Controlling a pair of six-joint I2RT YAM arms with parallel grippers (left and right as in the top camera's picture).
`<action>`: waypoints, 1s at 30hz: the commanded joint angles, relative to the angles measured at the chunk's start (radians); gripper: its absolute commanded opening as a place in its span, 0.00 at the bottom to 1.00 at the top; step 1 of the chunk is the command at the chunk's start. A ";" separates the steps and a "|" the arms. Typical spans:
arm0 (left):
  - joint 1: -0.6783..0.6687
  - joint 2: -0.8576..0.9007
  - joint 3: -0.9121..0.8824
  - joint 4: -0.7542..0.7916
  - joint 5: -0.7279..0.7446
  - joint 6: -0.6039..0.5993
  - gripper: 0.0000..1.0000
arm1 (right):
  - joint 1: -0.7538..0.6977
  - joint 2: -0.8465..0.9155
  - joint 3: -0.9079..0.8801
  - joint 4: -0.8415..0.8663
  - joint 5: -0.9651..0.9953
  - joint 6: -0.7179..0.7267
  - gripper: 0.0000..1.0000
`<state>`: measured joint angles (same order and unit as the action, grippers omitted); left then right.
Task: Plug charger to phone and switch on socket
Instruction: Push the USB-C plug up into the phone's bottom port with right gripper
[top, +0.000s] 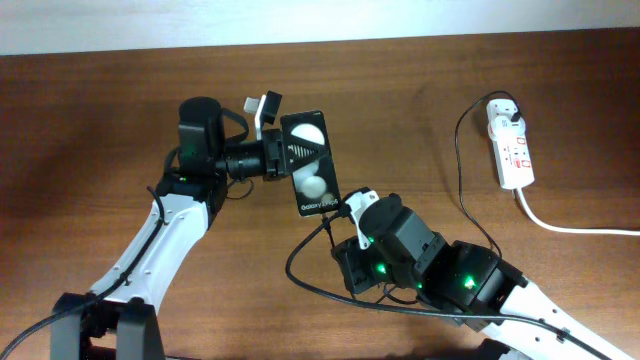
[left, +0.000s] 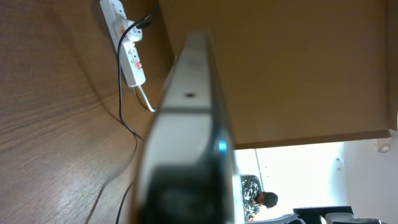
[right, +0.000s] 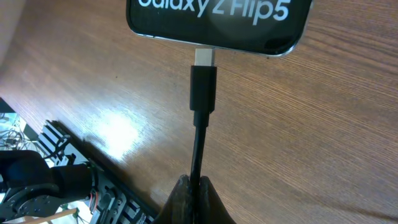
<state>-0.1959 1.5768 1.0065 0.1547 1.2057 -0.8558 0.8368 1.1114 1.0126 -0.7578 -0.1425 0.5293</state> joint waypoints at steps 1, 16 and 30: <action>0.005 -0.013 0.012 0.001 0.040 0.020 0.00 | 0.008 -0.014 -0.003 0.013 0.018 0.011 0.04; 0.004 -0.013 0.012 0.001 0.056 -0.037 0.00 | 0.008 -0.010 -0.003 0.015 0.005 0.011 0.04; 0.004 -0.013 0.012 -0.036 0.037 -0.049 0.00 | 0.008 -0.010 -0.003 0.021 -0.030 0.010 0.04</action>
<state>-0.1909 1.5768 1.0069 0.1169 1.2160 -0.8948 0.8398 1.1114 1.0122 -0.7532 -0.1631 0.5426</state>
